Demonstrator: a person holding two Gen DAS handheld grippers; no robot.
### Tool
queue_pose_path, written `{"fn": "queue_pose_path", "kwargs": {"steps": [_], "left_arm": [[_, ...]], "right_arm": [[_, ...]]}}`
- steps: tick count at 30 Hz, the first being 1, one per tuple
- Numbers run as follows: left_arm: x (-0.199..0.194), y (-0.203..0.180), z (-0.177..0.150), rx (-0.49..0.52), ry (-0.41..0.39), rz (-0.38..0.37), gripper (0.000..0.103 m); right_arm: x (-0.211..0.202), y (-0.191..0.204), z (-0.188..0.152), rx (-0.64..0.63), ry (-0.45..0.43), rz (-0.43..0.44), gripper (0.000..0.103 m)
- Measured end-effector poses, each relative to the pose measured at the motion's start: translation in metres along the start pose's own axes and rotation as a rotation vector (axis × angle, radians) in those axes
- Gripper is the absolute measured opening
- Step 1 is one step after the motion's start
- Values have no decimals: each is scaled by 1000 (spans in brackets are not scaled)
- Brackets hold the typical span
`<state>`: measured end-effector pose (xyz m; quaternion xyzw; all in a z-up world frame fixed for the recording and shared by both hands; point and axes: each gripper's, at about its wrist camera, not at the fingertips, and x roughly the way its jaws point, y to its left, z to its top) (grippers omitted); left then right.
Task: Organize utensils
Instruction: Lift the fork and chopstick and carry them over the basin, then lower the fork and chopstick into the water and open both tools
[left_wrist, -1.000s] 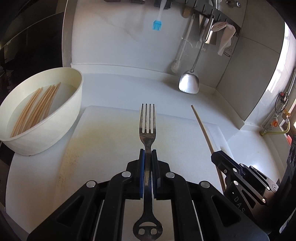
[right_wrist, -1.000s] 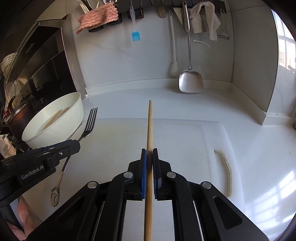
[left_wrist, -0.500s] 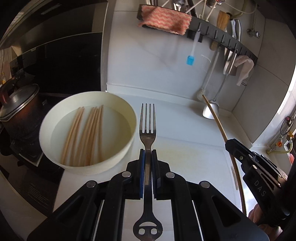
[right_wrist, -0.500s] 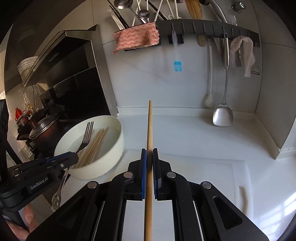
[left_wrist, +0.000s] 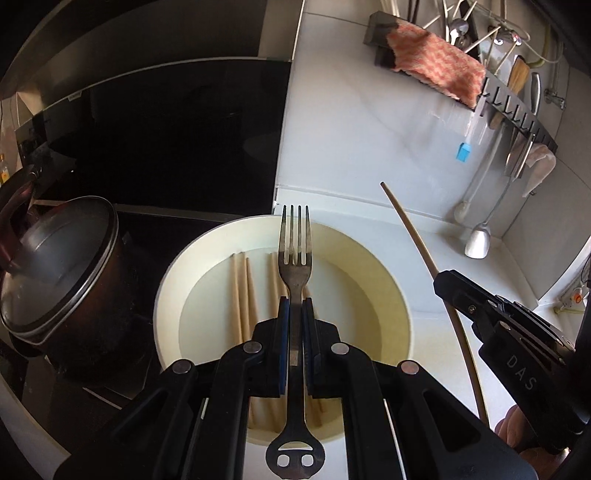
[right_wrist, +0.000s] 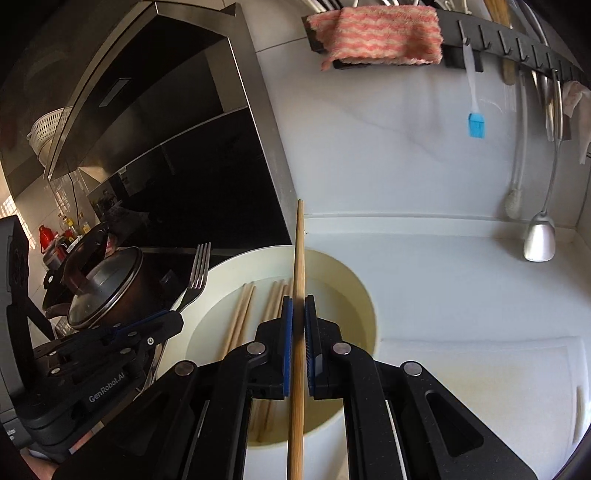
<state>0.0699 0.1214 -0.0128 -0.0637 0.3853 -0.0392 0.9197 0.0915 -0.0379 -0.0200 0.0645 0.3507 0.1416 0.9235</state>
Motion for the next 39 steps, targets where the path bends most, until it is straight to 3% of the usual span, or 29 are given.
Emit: {"fn": "queue_pose_path", "kwargs": {"steps": [7,17,31,39], "left_arm": [[38,33,6,-61,67,20,8],[79,44,7,-107,162,48,8],[115,49,-2,-104,267,70,8],[132,48,-5,-98,335,92,8]], "right_arm": [[54,10,6,23,114,42,6],[113,2,6,82,258,51,6],[163,-7,-6,98,429,-2,6],[167,-8,-10,84,456,-19,6]]}}
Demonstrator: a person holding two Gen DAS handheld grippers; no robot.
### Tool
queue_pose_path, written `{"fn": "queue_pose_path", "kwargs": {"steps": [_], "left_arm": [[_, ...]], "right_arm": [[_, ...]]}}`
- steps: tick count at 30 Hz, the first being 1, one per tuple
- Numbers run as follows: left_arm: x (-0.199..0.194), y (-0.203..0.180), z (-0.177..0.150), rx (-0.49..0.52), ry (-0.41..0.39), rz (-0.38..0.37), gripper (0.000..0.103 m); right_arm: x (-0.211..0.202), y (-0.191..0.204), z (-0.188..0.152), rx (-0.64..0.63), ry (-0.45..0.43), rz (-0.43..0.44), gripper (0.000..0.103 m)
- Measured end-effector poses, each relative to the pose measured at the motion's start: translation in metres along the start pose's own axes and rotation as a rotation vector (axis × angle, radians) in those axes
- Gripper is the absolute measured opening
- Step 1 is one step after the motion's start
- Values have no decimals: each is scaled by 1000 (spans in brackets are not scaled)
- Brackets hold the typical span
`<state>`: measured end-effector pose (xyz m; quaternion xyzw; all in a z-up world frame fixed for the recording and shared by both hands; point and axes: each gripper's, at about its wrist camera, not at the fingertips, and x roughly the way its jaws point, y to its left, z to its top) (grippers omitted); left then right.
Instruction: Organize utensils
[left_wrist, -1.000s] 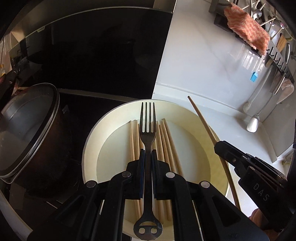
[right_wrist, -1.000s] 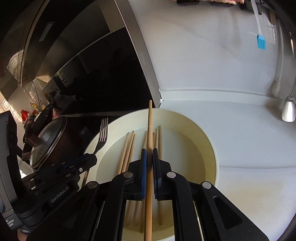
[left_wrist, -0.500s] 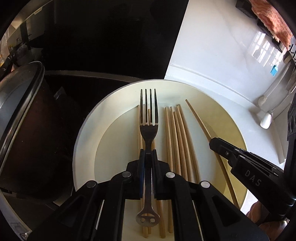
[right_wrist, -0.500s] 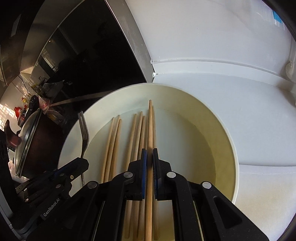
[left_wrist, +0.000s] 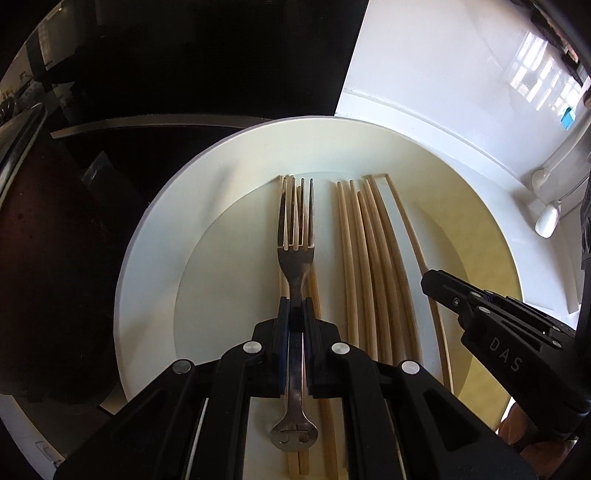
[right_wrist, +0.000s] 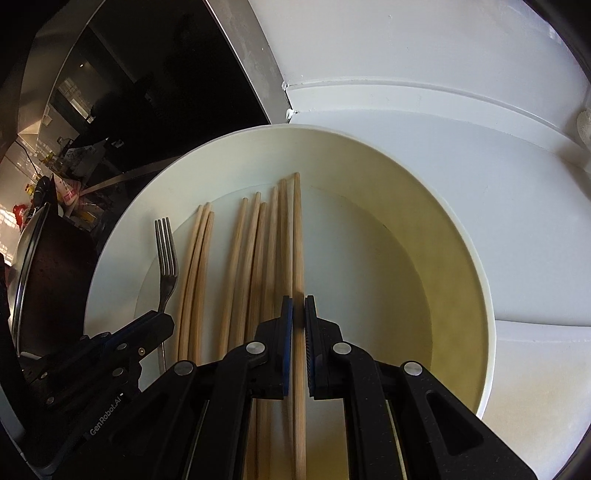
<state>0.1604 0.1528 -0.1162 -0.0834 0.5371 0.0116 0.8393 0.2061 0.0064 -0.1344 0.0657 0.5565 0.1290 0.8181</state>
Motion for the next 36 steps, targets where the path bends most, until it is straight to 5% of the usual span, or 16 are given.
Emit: {"fn": "queue_pose_path", "kwargs": {"steps": [4,9,12,26,36], "left_arm": [[-5,2,0,-8,-26,16,22],[-16,6,-2,-32,-61,33,62],[-22,10,-2,-39,-64,39,65],[-55,8,-10,-65,-84,111,93],[-83,2,-10,-59,-75,153,96]], "right_arm": [[-1,-1,1,-2,-2,-6,7],[-11,1,1,-25,-17,-20,10],[-19,0,0,-27,-33,-22,24],[-52,5,-8,-61,-63,-19,43],[-79,11,-17,-79,-60,-28,61]]}}
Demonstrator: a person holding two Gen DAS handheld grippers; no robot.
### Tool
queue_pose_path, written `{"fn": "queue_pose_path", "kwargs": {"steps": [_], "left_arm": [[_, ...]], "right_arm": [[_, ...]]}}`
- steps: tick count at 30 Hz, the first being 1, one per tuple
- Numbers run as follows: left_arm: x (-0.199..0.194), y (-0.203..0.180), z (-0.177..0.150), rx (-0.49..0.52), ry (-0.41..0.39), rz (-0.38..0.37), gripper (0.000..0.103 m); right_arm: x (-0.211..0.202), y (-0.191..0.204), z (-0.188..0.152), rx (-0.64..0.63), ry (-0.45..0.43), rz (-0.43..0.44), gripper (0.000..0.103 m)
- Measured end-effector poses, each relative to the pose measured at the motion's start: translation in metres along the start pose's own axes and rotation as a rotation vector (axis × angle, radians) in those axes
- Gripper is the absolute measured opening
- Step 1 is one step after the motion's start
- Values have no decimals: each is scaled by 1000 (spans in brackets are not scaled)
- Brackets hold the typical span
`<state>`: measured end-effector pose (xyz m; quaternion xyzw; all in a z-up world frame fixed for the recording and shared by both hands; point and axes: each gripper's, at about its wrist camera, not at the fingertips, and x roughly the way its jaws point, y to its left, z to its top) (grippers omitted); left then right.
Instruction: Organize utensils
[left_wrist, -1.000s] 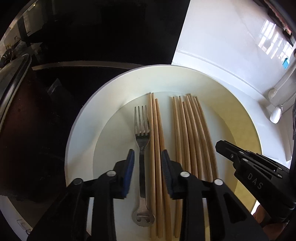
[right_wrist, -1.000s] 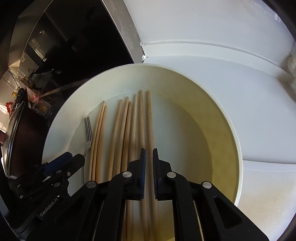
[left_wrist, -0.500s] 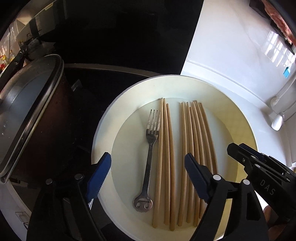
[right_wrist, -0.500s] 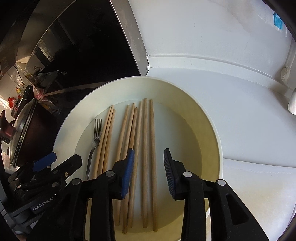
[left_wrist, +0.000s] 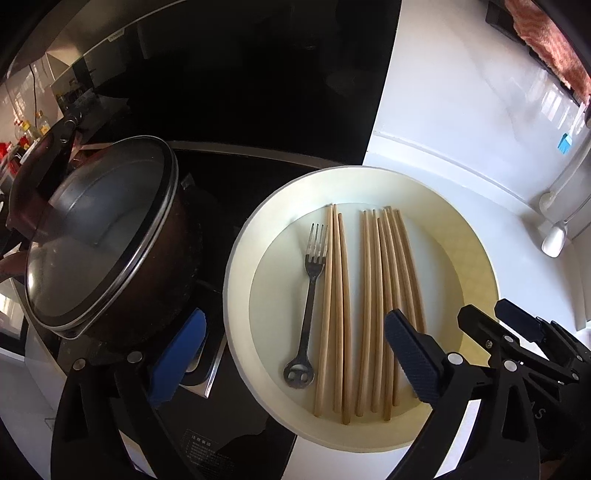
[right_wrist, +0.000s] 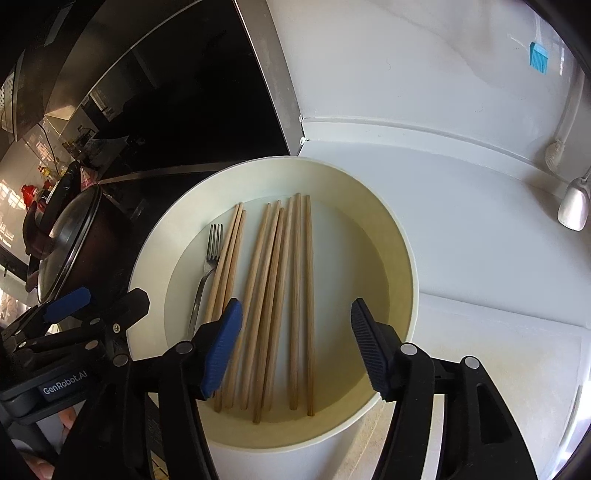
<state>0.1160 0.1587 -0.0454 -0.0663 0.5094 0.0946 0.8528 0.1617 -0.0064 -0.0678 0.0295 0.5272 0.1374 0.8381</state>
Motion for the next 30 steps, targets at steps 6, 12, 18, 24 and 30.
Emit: {"fn": "queue_pose_path", "kwargs": {"steps": [6,12,18,24,30], "left_arm": [[-14,5,-2,-44,6,10,96],[-29,6,-6,-56,-19,13,96],[-40,7,-7,-60,-29,16,96],[-48,6,-7,-63,-43,24,96],[-53,2,-8,-48,-46,23,97]], "right_arm": [[-22,2,-2,-2,-15,-36,65],[-37,6,-2,-23,-31,-54,66],[-47,10,-5,-37,-37,-53,66],[-54,13,-8,-39,-38,-43,66],[-57,14,-10,-41,-42,-42,66]]}}
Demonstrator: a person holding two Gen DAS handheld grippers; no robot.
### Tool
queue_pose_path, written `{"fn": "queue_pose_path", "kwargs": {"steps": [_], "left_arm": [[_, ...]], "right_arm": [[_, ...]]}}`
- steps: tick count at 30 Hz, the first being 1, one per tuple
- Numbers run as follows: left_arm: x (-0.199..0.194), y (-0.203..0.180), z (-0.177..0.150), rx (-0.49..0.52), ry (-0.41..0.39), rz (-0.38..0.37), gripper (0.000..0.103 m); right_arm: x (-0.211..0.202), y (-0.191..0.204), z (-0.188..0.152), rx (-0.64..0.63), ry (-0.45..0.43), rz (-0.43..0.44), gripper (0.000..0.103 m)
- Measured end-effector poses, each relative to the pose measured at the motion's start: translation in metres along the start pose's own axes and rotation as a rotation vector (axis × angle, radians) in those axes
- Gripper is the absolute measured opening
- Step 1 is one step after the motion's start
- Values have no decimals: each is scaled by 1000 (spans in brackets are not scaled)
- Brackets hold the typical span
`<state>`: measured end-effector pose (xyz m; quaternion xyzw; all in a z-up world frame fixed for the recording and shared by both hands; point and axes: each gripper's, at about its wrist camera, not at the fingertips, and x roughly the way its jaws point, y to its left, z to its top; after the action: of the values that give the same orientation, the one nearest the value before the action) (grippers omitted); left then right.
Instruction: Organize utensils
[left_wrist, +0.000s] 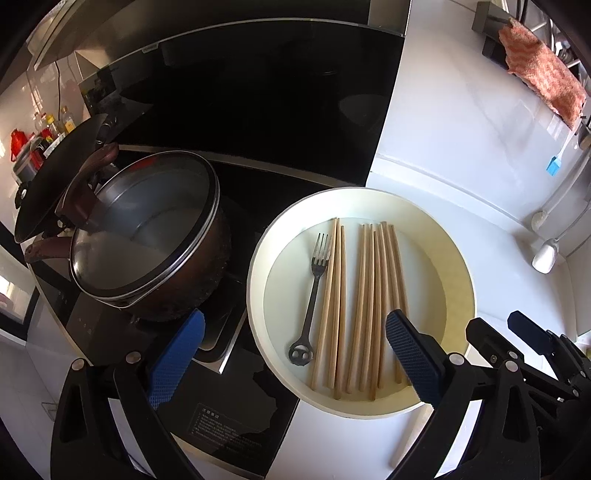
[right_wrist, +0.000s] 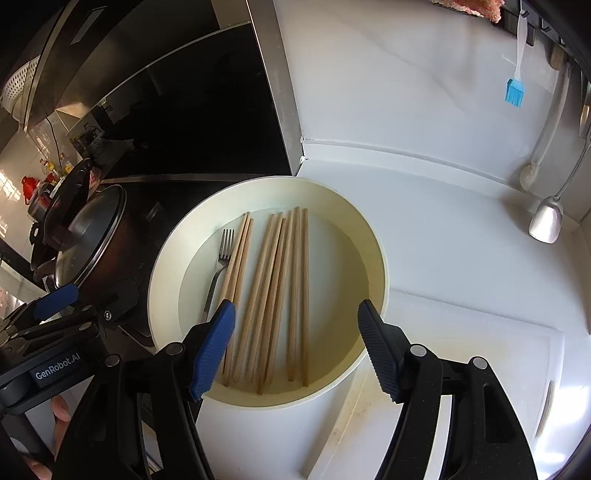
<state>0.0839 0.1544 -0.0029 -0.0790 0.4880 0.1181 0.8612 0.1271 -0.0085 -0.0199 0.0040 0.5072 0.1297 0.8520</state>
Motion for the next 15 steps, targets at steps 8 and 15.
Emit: {"fn": "queue_pose_path", "kwargs": {"steps": [8,15], "left_arm": [[-3,0,1,1,-5,1,97],[-4,0,3,7,-10,6,97]], "right_arm": [[-2,0,-1,3,-4,-3,66],[-3,-1,-1,4,-3,-5,66]]}}
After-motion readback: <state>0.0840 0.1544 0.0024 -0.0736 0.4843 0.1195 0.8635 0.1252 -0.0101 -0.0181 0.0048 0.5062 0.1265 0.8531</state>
